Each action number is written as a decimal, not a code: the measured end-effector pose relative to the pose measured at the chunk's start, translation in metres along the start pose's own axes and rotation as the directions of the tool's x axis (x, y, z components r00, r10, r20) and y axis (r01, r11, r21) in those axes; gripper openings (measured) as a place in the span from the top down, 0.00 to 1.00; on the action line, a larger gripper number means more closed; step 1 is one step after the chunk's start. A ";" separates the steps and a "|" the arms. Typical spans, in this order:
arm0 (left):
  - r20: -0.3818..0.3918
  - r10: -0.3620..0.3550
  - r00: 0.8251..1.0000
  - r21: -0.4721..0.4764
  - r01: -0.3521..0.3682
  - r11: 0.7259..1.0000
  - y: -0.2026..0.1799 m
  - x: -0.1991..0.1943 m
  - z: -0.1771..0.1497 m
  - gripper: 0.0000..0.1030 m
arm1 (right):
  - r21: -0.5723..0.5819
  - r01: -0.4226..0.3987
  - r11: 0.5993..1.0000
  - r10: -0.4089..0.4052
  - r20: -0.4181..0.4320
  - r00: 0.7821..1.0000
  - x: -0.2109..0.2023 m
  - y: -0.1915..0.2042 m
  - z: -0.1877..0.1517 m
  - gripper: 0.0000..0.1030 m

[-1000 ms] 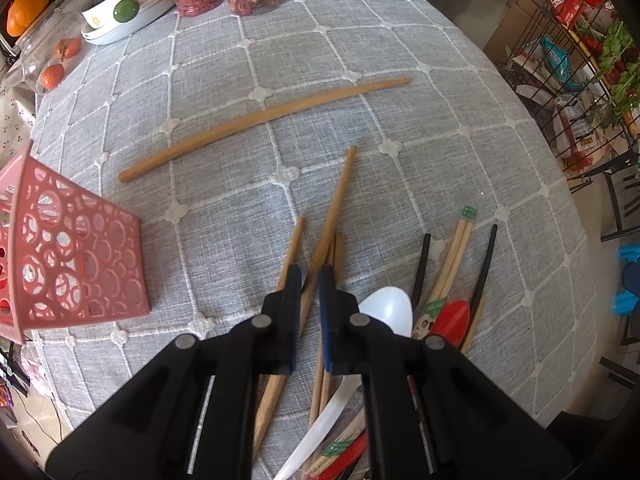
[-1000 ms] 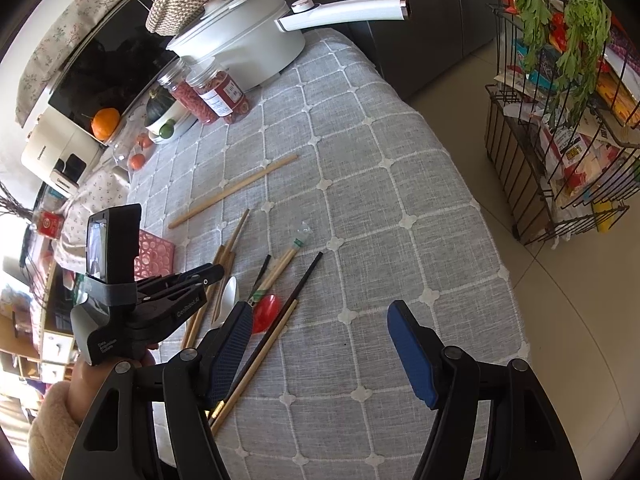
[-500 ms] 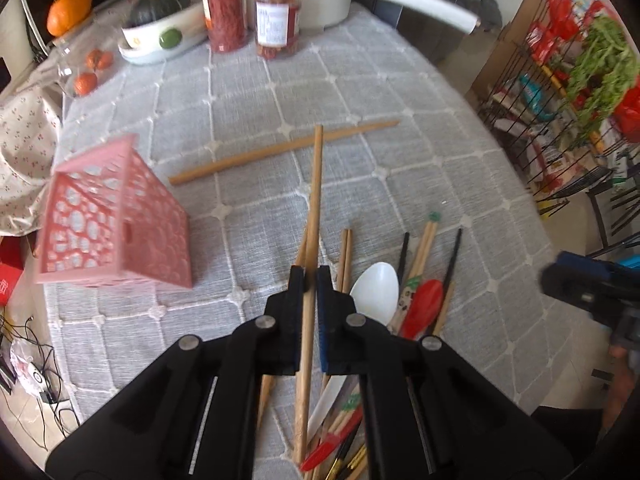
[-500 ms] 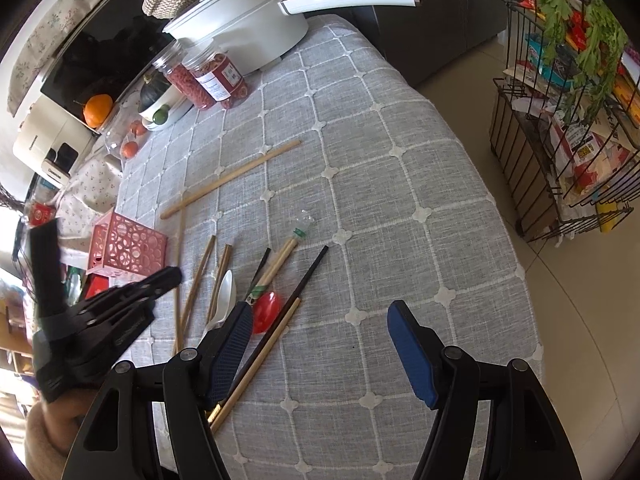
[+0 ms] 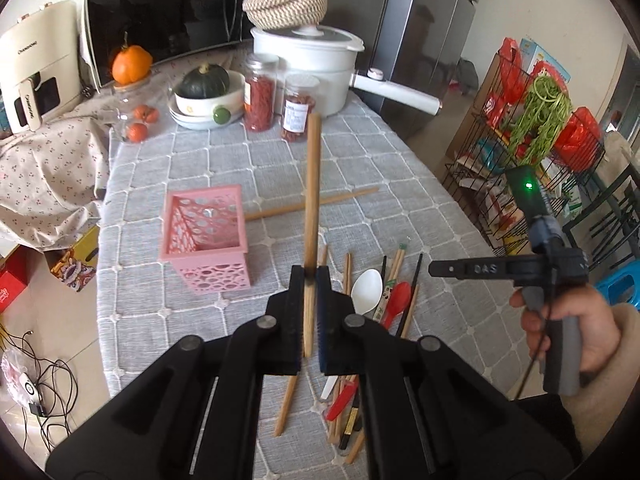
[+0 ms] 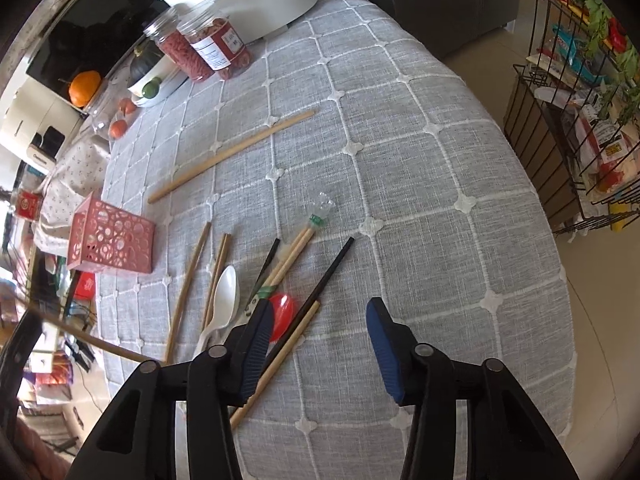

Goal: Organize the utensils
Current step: 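Lift the wooden chopstick upright with the left gripper while the right gripper grasps the green-labelled wrapped chopstick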

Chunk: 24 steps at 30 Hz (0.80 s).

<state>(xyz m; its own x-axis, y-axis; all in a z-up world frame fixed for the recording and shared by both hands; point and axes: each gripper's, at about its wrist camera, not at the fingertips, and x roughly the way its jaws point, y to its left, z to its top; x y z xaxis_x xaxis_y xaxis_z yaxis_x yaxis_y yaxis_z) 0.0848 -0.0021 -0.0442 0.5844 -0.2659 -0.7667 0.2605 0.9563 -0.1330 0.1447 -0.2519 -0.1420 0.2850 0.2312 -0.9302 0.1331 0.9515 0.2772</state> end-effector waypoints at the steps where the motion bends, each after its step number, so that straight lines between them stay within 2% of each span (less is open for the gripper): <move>1: 0.004 -0.004 1.000 -0.001 0.004 1.000 0.002 -0.003 -0.002 0.94 | 0.008 0.003 1.000 -0.003 0.000 1.000 0.003 0.000 0.003 0.57; 8: 0.039 -0.034 0.999 -0.031 0.036 0.999 0.018 -0.021 -0.005 0.95 | 0.051 -0.015 0.999 0.015 -0.006 1.000 0.022 0.011 0.023 0.68; 11: 0.053 -0.035 0.998 -0.030 0.037 0.999 0.021 -0.026 -0.006 0.95 | 0.093 -0.035 0.995 0.038 -0.031 0.999 0.037 0.014 0.030 0.72; 16: 0.057 -0.028 0.998 -0.043 0.031 0.999 0.029 -0.029 -0.009 0.95 | 0.172 -0.025 0.985 0.038 -0.073 0.997 0.060 0.013 0.032 0.76; 19: 0.056 -0.025 0.998 -0.048 0.028 0.998 0.032 -0.030 -0.011 0.95 | 0.164 0.010 0.986 -0.002 -0.047 0.999 0.062 0.020 0.034 0.82; 20: 0.055 -0.024 0.998 -0.048 0.026 0.999 0.033 -0.029 -0.011 0.95 | 0.156 0.035 0.987 -0.030 -0.032 0.999 0.063 0.023 0.034 0.85; 24: 0.054 -0.019 0.998 -0.054 0.022 0.998 0.034 -0.028 -0.012 0.95 | 0.100 0.140 0.985 -0.141 -0.001 0.990 0.065 0.040 0.031 0.89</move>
<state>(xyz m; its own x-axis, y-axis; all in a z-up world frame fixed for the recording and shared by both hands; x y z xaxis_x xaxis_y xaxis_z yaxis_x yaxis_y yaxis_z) 0.0681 0.0390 -0.0348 0.6199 -0.2900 -0.7292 0.2315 0.9554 -0.1832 0.1978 -0.2052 -0.1843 0.2624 0.0949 -0.9603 0.2665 0.9493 0.1667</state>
